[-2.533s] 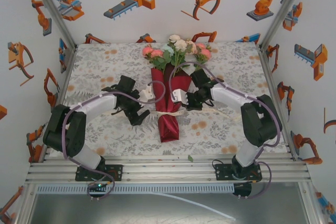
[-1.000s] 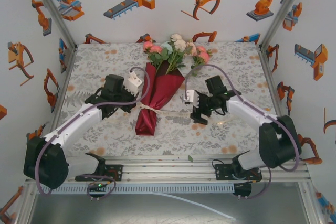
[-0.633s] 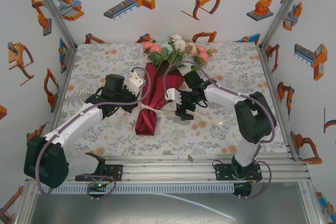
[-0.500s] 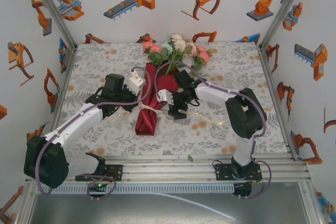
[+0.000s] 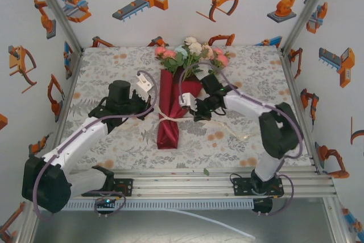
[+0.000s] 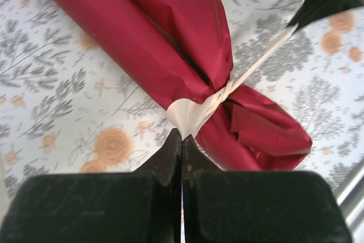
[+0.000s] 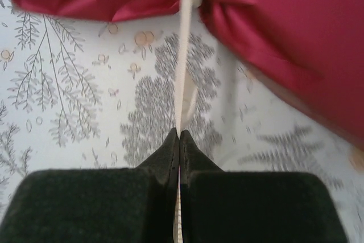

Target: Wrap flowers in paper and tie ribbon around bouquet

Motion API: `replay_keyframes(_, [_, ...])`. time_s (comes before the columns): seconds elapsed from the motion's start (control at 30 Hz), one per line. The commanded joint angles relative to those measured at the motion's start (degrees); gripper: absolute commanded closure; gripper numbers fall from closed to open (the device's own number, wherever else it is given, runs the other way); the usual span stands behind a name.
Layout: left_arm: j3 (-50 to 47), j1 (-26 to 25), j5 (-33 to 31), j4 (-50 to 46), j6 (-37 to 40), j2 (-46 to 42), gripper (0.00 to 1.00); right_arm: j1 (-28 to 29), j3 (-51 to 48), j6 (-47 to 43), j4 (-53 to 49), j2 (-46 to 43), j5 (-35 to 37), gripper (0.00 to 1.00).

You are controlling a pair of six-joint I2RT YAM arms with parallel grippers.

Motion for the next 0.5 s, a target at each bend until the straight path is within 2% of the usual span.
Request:
replay_keyframes(0.0, [0.7,-3.1,5.3,6.1,-3.5,1.5,0.98,-1.3,-3.9,3.7,2.2,-5.9,-3.3,1.00])
replay_keyframes(0.1, [1.9,-5.5,4.2,9.1,-4.5,5.8,0.95,-2.6,-6.0,5.7,4.2,-7.9,-3.9,1.00])
replay_keyframes(0.13, [2.6,-6.1,2.3,8.9,-4.6,7.4,0.89,-3.0,-6.6,6.2,4.9,-8.2,-3.8,1.00])
replay_keyframes(0.23, [2.8,-6.6,-7.9,7.0,-3.1,9.0,0.62,-3.9,-7.4,7.2,5.3,-8.4,-2.2,1.00])
replay_keyframes(0.27, [2.8,-6.6,-10.9,5.7,-1.3,9.0,0.58,-4.1,-7.5,7.3,5.3,-8.5,-1.9,1.00])
replay_keyframes(0.4, [6.2,-6.4,-18.2,-7.7,10.3,10.4,0.54,-4.9,-7.8,7.2,5.3,-9.2,-1.3,1.00])
replay_keyframes(0.47, [7.4,-5.9,-18.9,-12.5,14.3,11.2,0.51,-5.1,-7.7,6.9,5.3,-9.3,-1.3,1.00])
